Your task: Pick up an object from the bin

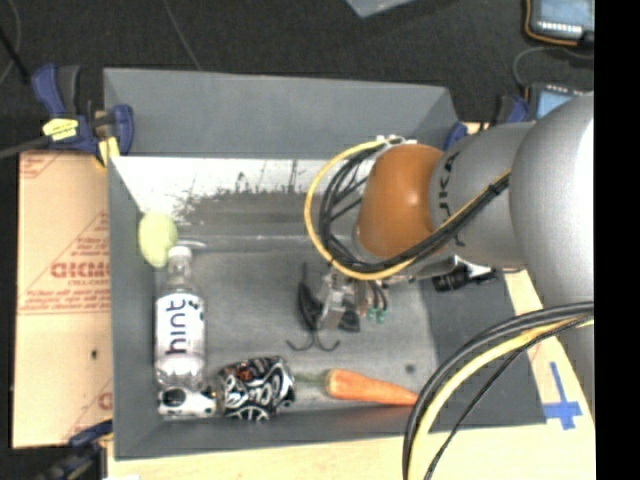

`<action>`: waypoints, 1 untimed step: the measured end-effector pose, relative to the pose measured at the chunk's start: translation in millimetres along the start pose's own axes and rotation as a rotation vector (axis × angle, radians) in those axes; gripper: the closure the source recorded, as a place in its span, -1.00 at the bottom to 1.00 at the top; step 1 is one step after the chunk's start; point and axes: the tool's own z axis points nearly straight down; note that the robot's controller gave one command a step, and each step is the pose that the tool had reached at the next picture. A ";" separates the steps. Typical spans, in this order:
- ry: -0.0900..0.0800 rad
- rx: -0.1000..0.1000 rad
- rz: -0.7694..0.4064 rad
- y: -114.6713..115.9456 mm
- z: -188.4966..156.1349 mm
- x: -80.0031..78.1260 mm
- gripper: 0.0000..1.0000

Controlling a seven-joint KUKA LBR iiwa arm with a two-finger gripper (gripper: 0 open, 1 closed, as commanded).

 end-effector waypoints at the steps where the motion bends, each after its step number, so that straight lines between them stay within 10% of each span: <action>1: 0.000 0.000 0.000 0.0 0.0 0.0 1.00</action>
Offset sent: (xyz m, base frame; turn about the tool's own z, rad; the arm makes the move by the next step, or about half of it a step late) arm 0.0002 -0.0001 0.0487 0.0000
